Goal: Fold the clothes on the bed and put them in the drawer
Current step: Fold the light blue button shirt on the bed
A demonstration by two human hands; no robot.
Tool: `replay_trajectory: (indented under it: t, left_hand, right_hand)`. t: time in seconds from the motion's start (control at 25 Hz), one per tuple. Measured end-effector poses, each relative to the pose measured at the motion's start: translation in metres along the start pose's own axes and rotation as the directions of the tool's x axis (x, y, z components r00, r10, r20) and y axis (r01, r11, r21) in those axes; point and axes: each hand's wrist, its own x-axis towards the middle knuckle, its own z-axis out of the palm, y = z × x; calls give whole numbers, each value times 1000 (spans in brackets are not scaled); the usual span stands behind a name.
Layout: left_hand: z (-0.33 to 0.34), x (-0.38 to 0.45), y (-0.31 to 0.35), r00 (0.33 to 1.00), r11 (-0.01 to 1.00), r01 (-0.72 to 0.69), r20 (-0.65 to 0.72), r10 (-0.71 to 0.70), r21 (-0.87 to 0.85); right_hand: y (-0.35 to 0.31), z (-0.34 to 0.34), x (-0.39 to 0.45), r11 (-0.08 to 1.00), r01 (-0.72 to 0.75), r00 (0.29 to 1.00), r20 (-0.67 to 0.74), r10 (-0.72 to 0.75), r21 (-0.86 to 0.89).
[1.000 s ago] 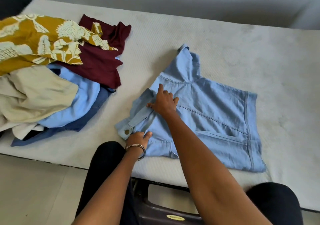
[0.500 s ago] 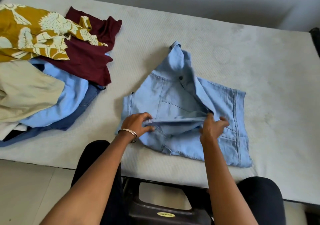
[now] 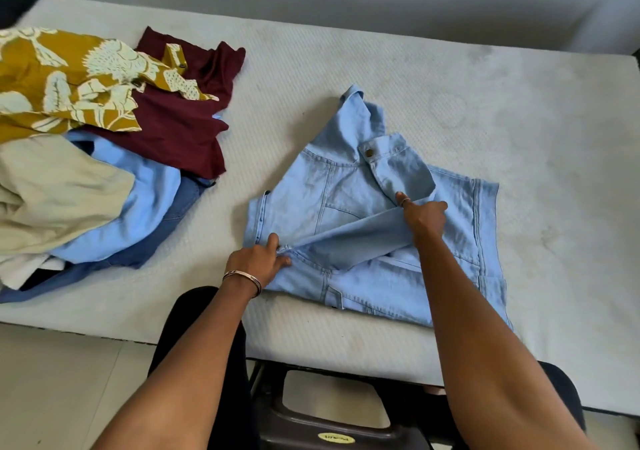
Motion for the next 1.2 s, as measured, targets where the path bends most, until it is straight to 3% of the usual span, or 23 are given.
replay_trajectory:
  t: [0.04, 0.12, 0.16, 0.2, 0.24, 0.28, 0.32, 0.4, 0.48, 0.56, 0.64, 0.72, 0.76, 0.8, 0.84, 0.88, 0.92, 0.96, 1.04, 1.2]
  left_hand:
    - [1, 0, -3, 999, 999, -10, -30, 12, 49]
    - [10, -3, -4, 951, 973, -58, -284, 123, 225]
    - [17, -7, 2, 874, 951, -78, -438, 209, 300]
    - [25, -9, 13, 756, 928, -133, -569, 322, 349]
    - [33, -11, 27, 646, 895, -244, -626, 438, 374]
    - [40, -14, 41, 561, 833, -385, -615, 553, 398]
    - [46, -15, 52, 541, 771, -510, -554, 632, 382]
    - [58, -13, 59, 671, 770, -592, -385, 634, 236]
    - [60, -13, 57, 861, 900, -426, -266, 434, 90]
    - [56, -14, 64, 950, 968, -244, -189, 249, 53]
    - [48, -16, 75, 989, 991, -131, -74, 131, 7]
    - [34, -13, 83, 999, 997, -39, 7, 40, -67]
    - [24, -10, 85, 998, 981, 49, 41, -42, -190]
    - [14, -5, 85, 983, 870, 185, 90, -162, -458]
    - [7, -4, 85, 949, 606, 308, 189, -253, -733]
    - [1, -7, 88, 907, 218, 390, 332, -258, -895]
    - [-7, -11, 90, 879, -127, 414, 432, -201, -902]
    - [-11, -12, 90, 871, -354, 392, 466, -153, -849]
    - [-8, -5, 90, 869, -569, 326, 476, -135, -755]
    - [-3, 2, 93, 827, -677, 166, 475, -300, -717]
  right_hand:
    - [-4, 0, 7, 999, -32, 999, 7, 32, 28]
    - [-14, -4, 12, 953, -88, 995, 78, 69, 289]
    - [-18, -6, 11, 895, -109, 989, 139, 52, 433]
    - [-23, -8, 6, 814, -127, 978, 206, 9, 567]
    - [-28, -10, -1, 719, -139, 964, 260, -60, 682]
    - [-32, -14, -16, 611, -146, 942, 298, -154, 778]
    - [-35, -19, -30, 501, -147, 919, 305, -249, 853]
    - [-34, -37, -65, 294, -130, 854, 257, -452, 947]
    - [-20, -65, -89, 151, -192, 806, 244, -540, 970]
    - [9, -96, -92, 10, -216, 816, 186, -547, 976]
    - [49, -122, -77, -59, -183, 904, 144, -402, 981]
    - [94, -137, -57, 70, -226, 961, 234, -149, 972]
    - [114, -144, -48, 140, -289, 957, 291, 6, 947]
    - [128, -147, -43, 194, -337, 941, 319, 115, 921]
    - [140, -151, -39, 236, -378, 923, 343, 175, 895]
    - [144, -154, -40, 230, -405, 908, 358, 219, 885]
    - [146, -155, -39, 203, -430, 889, 373, 265, 880]
    - [147, -157, -39, 164, -446, 873, 388, 294, 880]
    - [144, -162, -37, 98, -401, 899, 371, 232, 911]
    - [133, -178, -49, -31, -185, 983, 184, -21, 982]
